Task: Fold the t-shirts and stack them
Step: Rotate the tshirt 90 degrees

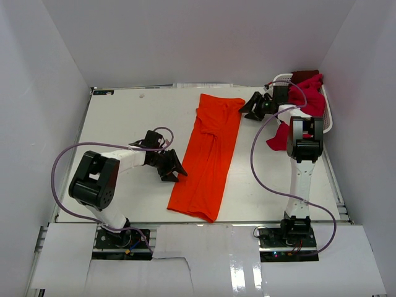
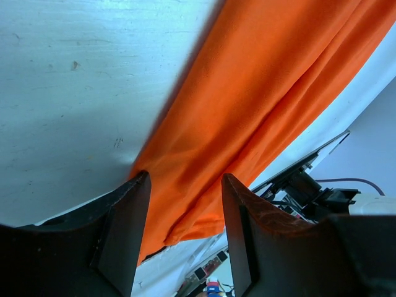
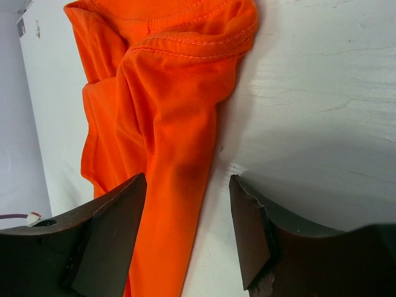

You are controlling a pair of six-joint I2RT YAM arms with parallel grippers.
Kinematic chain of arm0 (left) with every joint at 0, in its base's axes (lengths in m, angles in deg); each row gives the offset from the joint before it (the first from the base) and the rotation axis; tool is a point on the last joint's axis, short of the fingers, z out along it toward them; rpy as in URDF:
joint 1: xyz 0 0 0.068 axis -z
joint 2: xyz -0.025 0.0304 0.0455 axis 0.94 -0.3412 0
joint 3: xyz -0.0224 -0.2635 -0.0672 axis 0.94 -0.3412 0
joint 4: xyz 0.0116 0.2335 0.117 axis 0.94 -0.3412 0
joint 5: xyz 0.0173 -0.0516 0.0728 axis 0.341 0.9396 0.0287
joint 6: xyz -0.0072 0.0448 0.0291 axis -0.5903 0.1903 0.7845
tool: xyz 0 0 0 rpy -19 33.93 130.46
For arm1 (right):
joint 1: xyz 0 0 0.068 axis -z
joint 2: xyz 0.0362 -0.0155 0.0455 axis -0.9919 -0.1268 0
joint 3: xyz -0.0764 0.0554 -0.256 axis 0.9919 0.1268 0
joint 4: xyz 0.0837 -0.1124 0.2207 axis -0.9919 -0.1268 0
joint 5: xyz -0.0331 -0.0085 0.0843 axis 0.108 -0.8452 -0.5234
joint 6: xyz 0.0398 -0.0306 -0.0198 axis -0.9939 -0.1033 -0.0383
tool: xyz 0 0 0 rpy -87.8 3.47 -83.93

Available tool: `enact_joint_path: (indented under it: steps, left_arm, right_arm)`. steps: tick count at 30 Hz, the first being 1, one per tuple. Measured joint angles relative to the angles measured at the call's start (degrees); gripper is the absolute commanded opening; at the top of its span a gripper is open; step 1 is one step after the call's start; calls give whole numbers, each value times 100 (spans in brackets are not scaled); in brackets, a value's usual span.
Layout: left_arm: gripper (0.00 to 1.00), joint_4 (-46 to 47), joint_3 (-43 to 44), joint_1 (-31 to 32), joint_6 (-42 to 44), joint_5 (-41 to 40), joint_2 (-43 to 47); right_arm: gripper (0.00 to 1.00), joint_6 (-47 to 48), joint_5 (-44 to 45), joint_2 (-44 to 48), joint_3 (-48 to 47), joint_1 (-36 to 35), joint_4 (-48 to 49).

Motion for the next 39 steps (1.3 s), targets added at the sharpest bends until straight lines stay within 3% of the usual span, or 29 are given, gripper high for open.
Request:
enact_joint_path:
  steps: [8, 21, 39]
  left_arm:
    - [57, 57, -160, -28, 96, 9, 74]
    - [55, 98, -459, -61, 105, 107, 243]
    - [54, 702, -1320, 122, -490, 782, 581]
  right_arm:
    - [55, -107, -181, -155, -42, -7, 225]
    - [23, -278, -221, -455, -310, -184, 310]
    - [21, -1014, -420, -1495, -1718, -568, 745]
